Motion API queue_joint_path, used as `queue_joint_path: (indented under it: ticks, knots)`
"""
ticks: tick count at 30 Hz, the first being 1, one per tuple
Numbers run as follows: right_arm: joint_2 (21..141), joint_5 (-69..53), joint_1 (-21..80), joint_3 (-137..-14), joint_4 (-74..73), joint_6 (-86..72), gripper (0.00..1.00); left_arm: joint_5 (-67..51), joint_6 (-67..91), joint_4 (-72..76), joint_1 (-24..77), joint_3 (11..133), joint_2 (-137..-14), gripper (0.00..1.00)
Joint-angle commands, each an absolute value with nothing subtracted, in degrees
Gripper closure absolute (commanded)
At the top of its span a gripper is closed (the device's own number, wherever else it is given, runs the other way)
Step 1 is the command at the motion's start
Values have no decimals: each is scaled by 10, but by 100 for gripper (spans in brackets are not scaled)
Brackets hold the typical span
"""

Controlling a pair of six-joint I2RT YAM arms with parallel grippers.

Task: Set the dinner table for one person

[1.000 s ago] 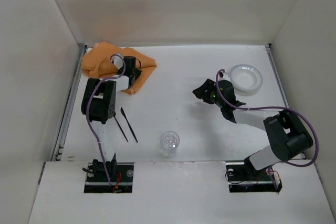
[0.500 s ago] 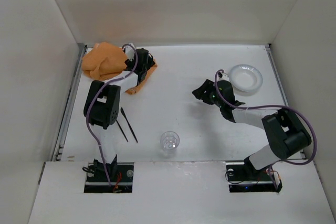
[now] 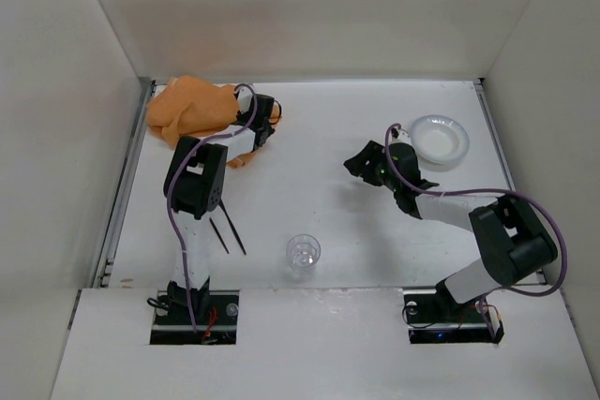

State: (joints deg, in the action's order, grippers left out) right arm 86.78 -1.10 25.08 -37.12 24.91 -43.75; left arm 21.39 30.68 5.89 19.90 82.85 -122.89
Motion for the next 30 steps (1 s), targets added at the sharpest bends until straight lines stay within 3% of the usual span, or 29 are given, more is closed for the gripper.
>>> queue_joint_path:
  ticks: [1, 4, 9, 13, 18, 21, 26, 30]
  knots:
    - [841, -7, 246, -371, 280, -433, 38, 142, 312, 25, 215, 818, -1236, 80]
    - [838, -7, 237, -367, 282, -437, 38, 110, 318, 28, 235, 803, -1232, 88]
    - [839, -4, 239, -367, 283, -437, 38, 82, 319, 25, 273, 799, -1235, 90]
    - [846, -5, 239, -372, 280, -437, 38, 65, 328, 32, 296, 788, -1212, 89]
    - [859, -11, 239, -379, 279, -439, 39, 79, 337, 50, 298, 751, -1121, 80]
    - [867, -10, 256, -387, 279, -439, 46, 98, 349, 75, 284, 705, -1055, 77]
    - [906, -19, 303, -418, 274, -447, 71, 80, 366, 93, 240, 624, -1021, 76]
    - [941, -18, 329, -443, 271, -462, 69, 78, 386, 138, 216, 543, -1013, 76]
